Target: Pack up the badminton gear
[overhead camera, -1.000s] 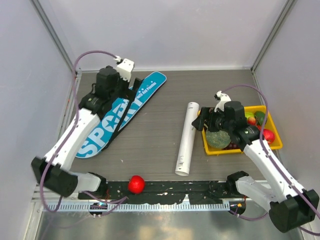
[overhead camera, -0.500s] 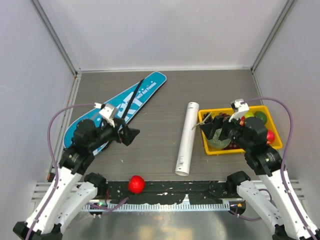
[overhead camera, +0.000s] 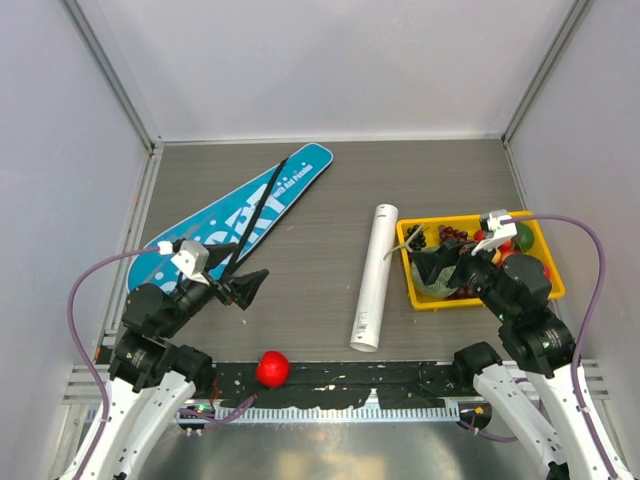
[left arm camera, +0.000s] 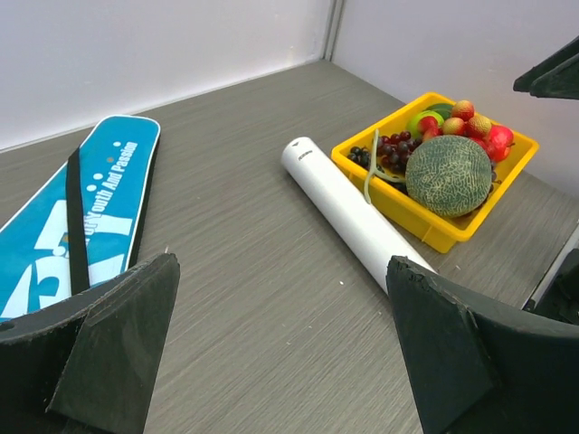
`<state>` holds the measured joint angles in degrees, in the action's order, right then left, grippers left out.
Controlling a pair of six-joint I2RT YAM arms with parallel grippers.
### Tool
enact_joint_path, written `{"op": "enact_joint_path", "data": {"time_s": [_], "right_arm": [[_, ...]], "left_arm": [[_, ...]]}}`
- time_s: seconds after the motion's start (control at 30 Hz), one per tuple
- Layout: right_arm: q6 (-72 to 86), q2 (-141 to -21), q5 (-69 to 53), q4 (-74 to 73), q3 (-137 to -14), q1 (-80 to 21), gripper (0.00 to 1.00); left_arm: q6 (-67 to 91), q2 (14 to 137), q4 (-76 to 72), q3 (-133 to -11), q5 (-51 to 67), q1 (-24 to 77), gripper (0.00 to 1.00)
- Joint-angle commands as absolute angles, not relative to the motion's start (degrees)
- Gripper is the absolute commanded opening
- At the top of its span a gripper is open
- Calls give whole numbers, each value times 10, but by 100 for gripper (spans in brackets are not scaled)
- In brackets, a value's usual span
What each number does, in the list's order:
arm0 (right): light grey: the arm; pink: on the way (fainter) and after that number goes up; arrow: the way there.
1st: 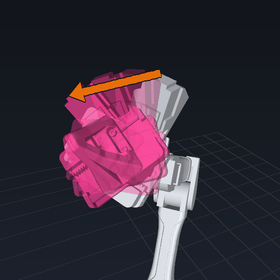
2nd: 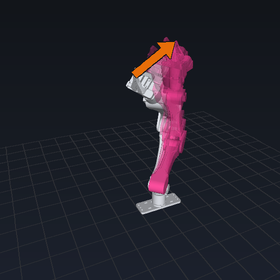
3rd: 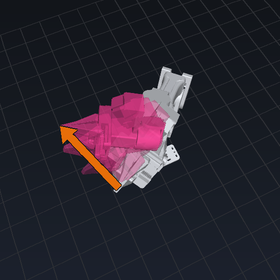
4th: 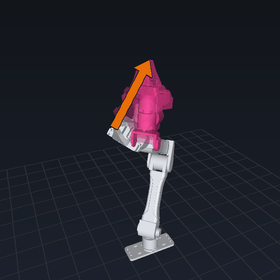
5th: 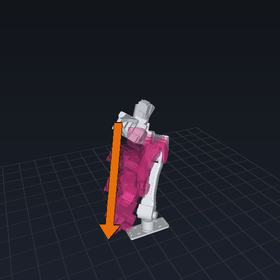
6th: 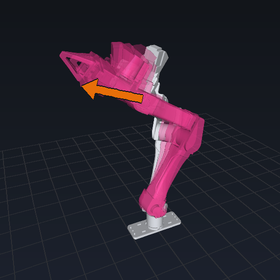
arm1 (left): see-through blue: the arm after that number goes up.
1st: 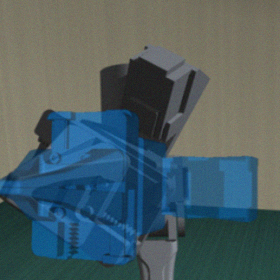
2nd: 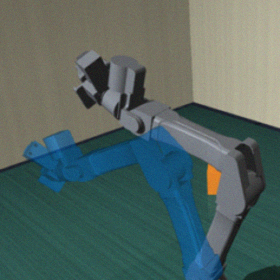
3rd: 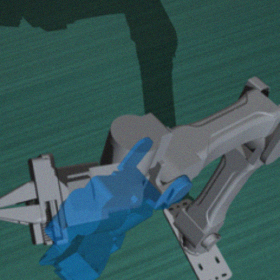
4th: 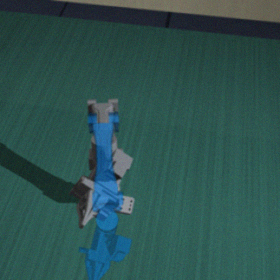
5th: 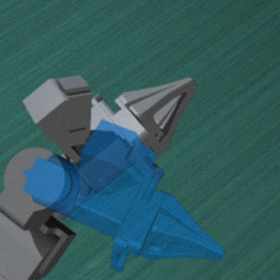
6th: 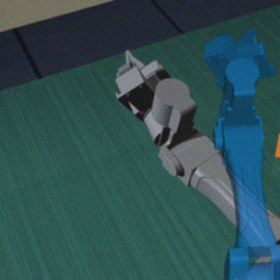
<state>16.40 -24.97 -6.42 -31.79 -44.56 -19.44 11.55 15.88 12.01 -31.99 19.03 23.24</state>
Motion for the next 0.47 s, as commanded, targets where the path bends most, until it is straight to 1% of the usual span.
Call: {"op": "enact_joint_path", "data": {"time_s": [0.0,0.43], "right_arm": [[156,-244,-50,-298,-450,-196,96],[155,-235,-47,-295,-450,-196,95]], "left_arm": [[113,161,84,-320,171,234,99],[105,179,107,-334,158,234,99]]}}
